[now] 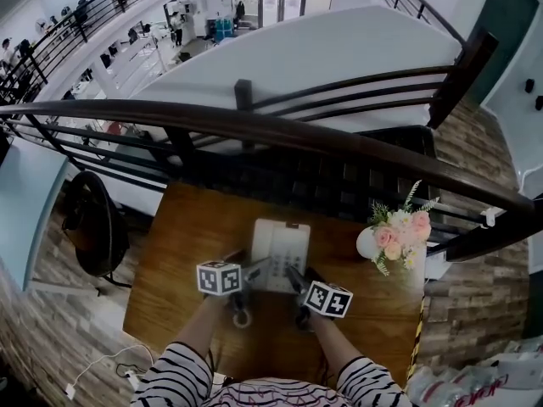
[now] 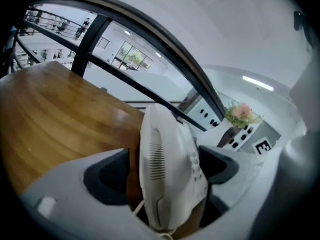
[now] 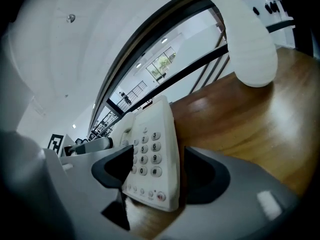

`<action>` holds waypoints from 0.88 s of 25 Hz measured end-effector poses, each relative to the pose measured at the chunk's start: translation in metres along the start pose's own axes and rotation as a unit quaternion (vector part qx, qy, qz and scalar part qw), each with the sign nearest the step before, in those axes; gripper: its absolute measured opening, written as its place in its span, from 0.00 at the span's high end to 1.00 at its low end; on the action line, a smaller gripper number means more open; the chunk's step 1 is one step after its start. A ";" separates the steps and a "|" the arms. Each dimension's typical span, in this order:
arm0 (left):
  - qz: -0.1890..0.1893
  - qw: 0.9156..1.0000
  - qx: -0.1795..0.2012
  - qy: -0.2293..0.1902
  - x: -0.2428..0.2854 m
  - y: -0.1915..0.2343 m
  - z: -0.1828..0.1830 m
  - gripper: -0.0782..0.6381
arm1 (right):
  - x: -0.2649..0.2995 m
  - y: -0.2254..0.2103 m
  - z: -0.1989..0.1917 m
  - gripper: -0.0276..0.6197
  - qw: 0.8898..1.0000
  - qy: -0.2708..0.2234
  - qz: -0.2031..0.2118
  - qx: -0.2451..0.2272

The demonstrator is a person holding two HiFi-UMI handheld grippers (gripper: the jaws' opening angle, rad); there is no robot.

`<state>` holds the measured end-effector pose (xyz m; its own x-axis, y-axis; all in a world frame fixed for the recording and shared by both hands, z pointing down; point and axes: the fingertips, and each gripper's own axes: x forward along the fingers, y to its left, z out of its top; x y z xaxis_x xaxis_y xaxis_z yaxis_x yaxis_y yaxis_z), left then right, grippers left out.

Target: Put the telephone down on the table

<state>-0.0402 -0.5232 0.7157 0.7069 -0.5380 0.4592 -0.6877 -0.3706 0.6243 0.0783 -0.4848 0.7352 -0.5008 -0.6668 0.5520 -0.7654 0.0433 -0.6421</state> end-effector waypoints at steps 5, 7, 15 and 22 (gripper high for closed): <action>0.024 0.997 0.050 -0.046 -0.041 -0.013 -0.002 0.30 | -0.030 0.014 -0.012 0.51 0.999 -0.025 -0.005 -0.019; 0.032 0.996 0.065 -0.056 -0.059 -0.019 -0.007 0.30 | -0.046 0.020 -0.015 0.54 0.999 -0.042 -0.014 -0.030; 0.031 0.991 0.098 -0.082 -0.134 -0.057 -0.035 0.46 | -0.108 0.056 -0.045 0.70 0.995 -0.089 -0.020 -0.034; 0.028 0.988 0.121 -0.093 -0.194 -0.090 -0.072 0.63 | -0.161 0.086 -0.078 0.86 0.990 -0.133 -0.024 -0.034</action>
<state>-0.1036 -0.3309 0.6153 0.6397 -0.6840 0.3506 -0.7601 -0.4951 0.4208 0.0616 -0.3156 0.6324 -0.3458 -0.8413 0.4156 -0.8154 0.0503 -0.5767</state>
